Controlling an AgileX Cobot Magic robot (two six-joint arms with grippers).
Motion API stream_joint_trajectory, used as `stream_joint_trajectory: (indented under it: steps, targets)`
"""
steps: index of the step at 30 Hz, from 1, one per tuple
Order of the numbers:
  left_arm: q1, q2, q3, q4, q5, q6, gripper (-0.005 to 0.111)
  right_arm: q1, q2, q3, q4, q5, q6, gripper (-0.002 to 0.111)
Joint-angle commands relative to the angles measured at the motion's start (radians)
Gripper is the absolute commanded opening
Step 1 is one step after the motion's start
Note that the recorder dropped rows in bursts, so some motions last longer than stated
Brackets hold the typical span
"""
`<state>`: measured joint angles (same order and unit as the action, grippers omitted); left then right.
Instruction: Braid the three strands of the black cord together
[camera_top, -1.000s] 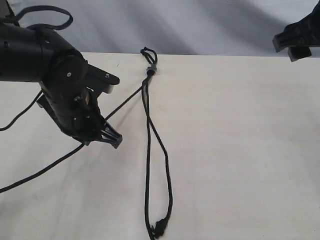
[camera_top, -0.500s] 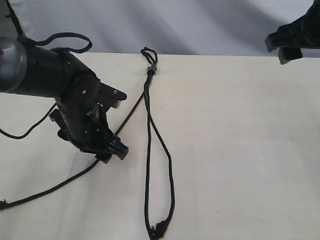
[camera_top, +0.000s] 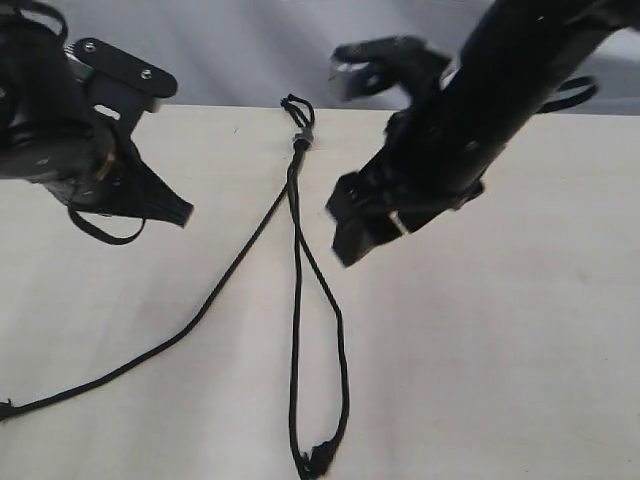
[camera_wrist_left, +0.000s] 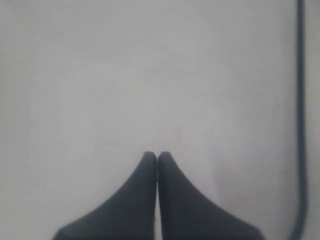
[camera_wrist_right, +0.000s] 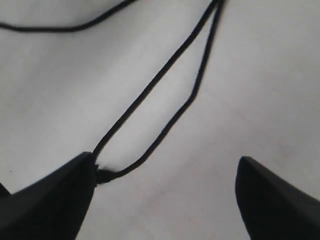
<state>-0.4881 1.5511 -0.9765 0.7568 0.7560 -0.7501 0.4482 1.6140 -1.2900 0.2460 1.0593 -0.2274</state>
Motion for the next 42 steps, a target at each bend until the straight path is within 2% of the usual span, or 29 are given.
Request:
stream_joint_trajectory:
  steps: [1, 4, 9, 16, 24, 26, 28, 32, 42]
  targets:
    - [0.015, -0.047, 0.076, 0.247, 0.030, -0.304, 0.000, 0.158, 0.115, 0.000, -0.148, -0.084, 0.139, 0.073]
    - [0.046, -0.051, 0.098, 0.255, 0.031, -0.335, 0.000, 0.230, 0.197, 0.000, -0.181, -0.126, 0.193, 0.073]
    - [0.106, -0.049, 0.109, 0.240, -0.051, -0.342, 0.000, 0.318, 0.319, 0.000, -0.191, -0.176, 0.205, 0.073]
    - [0.106, -0.051, 0.109, 0.240, -0.108, -0.328, 0.000, 0.370, 0.378, 0.000, -0.266, -0.194, 0.290, 0.073]
    - [0.106, -0.051, 0.109, 0.240, -0.108, -0.328, 0.000, 0.394, 0.426, 0.000, -0.298, -0.220, 0.334, 0.073]
    - [0.106, -0.051, 0.109, 0.240, -0.108, -0.328, 0.000, 0.396, 0.437, 0.000, -0.296, -0.224, 0.334, 0.064]
    - [0.106, -0.051, 0.109, 0.240, -0.108, -0.324, 0.000, 0.396, 0.443, 0.000, -0.298, -0.226, 0.334, 0.045]
    - [0.106, -0.051, 0.109, 0.240, -0.108, -0.324, 0.000, 0.396, 0.448, 0.000, -0.295, -0.225, 0.334, 0.000]
    - [0.106, -0.051, 0.109, 0.240, -0.128, -0.324, 0.000, 0.391, 0.328, -0.113, -0.299, -0.190, 0.313, 0.000]
